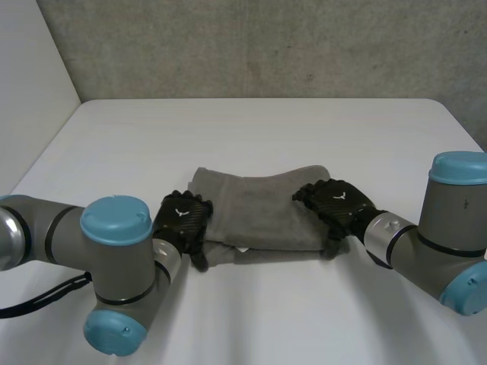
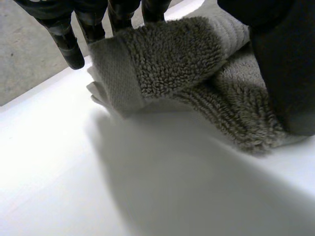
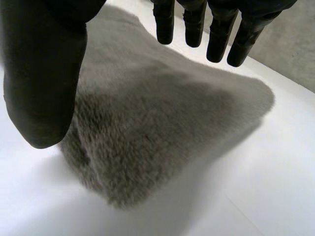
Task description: Fold the towel.
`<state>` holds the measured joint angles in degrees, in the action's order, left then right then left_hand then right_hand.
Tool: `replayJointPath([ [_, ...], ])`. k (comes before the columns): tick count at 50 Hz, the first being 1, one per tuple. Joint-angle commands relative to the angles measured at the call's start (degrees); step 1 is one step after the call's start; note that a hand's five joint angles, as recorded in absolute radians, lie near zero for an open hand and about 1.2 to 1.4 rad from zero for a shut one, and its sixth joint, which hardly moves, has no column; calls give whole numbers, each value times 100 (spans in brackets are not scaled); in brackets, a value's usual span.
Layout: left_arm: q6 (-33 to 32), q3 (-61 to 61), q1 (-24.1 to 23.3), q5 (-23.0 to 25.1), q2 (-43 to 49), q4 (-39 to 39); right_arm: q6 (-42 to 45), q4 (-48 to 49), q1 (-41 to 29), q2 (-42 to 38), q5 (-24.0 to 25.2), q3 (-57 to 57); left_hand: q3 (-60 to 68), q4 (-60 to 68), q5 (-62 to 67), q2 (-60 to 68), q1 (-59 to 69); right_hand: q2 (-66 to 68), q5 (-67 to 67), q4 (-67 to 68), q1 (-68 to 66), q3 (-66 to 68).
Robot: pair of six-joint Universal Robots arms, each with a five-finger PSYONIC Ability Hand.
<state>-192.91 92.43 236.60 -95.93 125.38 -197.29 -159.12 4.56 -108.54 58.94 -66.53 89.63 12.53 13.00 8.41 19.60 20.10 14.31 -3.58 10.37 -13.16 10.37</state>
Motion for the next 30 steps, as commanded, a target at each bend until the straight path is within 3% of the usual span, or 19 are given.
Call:
replayJointPath([
  [1,52,-41,88,-5,-49,-29,-575,44,-176,-5,237,-103,-253,-300,240,121,72,-431,358,-37,316,-37],
  [11,43,-6,141,57,-154,15,-761,53,-264,-330,237,-297,-253,-300,173,54,4,-188,115,-37,72,-37],
  [30,34,74,255,66,-506,32,-647,168,-220,-392,246,-279,-253,-300,407,288,238,4758,-4831,-37,-4873,-37],
])
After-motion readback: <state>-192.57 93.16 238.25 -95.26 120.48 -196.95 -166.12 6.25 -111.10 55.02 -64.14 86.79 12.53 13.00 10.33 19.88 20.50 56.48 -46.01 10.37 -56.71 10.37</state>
